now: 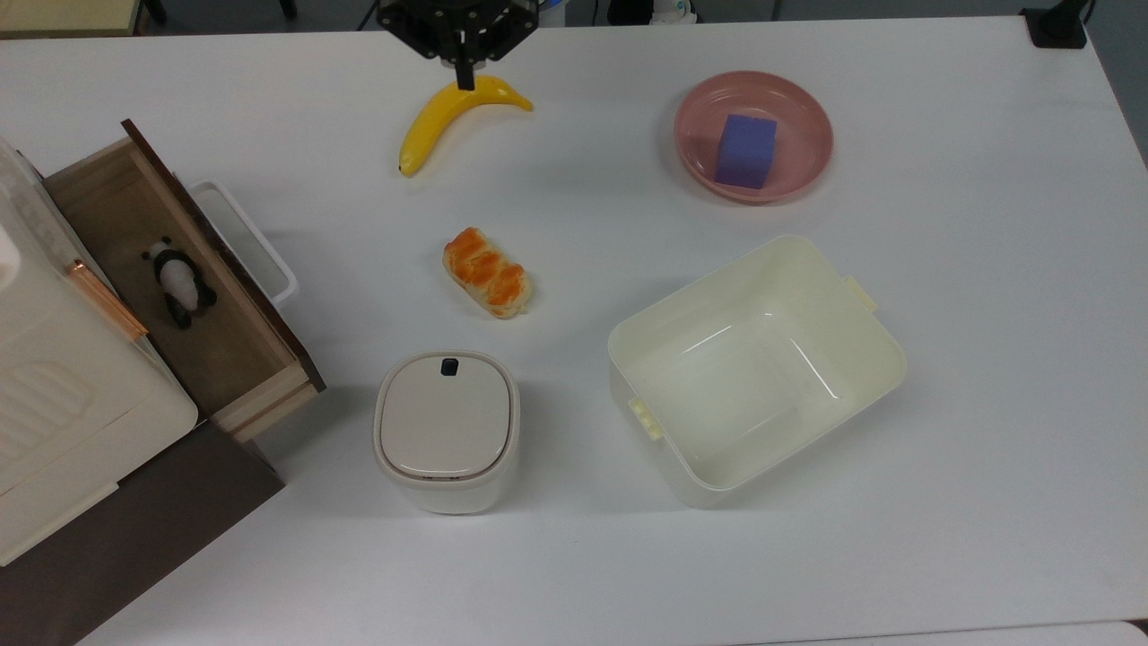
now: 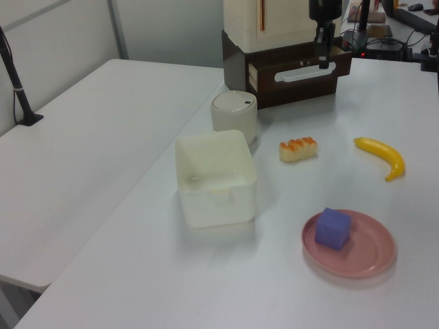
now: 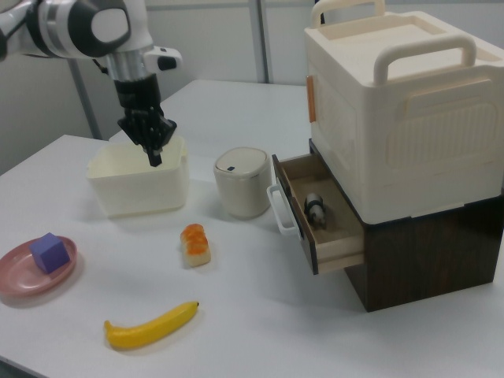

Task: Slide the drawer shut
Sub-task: 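Move the gripper down toward the open wooden drawer's front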

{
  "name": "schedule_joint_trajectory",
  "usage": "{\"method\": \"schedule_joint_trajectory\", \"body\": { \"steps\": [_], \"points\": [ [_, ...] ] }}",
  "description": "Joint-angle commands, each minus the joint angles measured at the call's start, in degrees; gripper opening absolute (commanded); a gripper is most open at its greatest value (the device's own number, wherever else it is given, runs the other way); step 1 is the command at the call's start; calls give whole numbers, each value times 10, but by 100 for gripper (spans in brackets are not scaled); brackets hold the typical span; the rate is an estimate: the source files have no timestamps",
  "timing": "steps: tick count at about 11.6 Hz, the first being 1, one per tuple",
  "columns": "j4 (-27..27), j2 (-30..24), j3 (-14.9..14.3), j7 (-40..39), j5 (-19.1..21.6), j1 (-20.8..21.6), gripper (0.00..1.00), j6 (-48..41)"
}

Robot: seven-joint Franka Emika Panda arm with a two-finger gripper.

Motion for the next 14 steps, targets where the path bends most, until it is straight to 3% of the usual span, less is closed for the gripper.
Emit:
{"method": "schedule_joint_trajectory", "body": {
  "steps": [1, 4, 11, 14],
  "points": [
    [-24, 7, -5, 60, -2, -24, 0, 15],
    [-35, 36, -5, 86, -3, -58, 0, 52],
    [-33, 118, -6, 299, -8, -133, 0, 176],
    [-33, 123, -6, 321, -9, -151, 0, 233]
  ]
}}
